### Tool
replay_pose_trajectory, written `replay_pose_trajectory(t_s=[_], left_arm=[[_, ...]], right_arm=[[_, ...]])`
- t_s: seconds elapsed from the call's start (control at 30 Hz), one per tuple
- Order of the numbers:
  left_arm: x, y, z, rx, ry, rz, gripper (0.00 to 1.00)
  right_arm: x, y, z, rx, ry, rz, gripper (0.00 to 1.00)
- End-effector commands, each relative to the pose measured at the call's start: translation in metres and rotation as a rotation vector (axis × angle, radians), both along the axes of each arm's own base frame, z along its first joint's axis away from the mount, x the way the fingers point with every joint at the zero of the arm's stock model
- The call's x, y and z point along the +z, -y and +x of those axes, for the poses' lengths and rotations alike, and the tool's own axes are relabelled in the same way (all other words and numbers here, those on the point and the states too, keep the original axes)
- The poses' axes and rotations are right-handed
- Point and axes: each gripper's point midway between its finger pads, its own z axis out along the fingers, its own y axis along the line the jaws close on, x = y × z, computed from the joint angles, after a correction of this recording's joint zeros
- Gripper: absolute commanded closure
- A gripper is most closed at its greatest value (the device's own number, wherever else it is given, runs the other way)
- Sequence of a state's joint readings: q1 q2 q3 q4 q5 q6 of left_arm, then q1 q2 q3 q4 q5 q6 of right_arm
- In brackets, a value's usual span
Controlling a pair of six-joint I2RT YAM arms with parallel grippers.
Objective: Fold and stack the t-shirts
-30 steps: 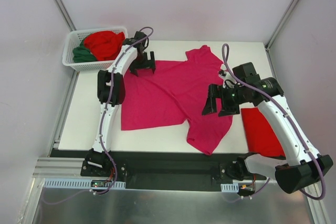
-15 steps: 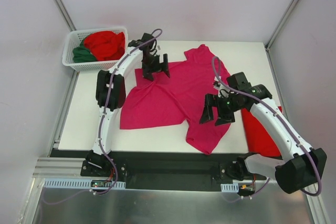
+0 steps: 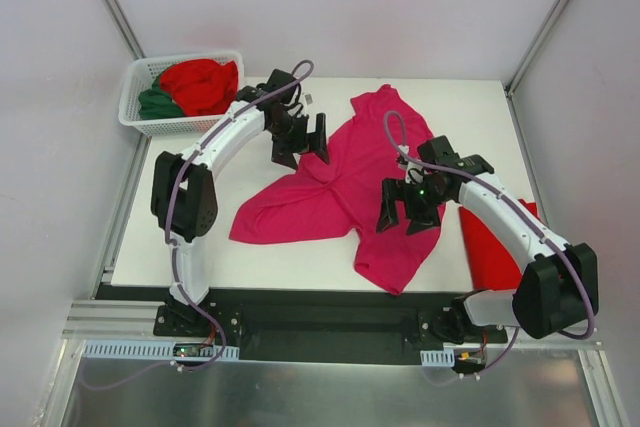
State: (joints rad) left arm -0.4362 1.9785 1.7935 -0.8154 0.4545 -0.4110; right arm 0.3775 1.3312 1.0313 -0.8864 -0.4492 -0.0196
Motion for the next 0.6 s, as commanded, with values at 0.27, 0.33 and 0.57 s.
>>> replay_pose_trajectory(t_s=[0.27, 0.33, 0.57], left_arm=[[-0.03, -0.001, 0.044, -0.008, 0.056, 0.085, 0.01], [-0.047, -0.005, 0.059, 0.001, 0.072, 0.138, 0.01], [-0.085, -0.03, 0.094, 0.047, 0.099, 0.327, 0.01]], right_arm=[[0.01, 0.004, -0.001, 0.024, 0.078, 0.002, 0.04], [0.01, 0.005, -0.006, 0.025, 0.077, 0.007, 0.04], [0.009, 0.009, -0.016, 0.017, 0.076, 0.007, 0.04]])
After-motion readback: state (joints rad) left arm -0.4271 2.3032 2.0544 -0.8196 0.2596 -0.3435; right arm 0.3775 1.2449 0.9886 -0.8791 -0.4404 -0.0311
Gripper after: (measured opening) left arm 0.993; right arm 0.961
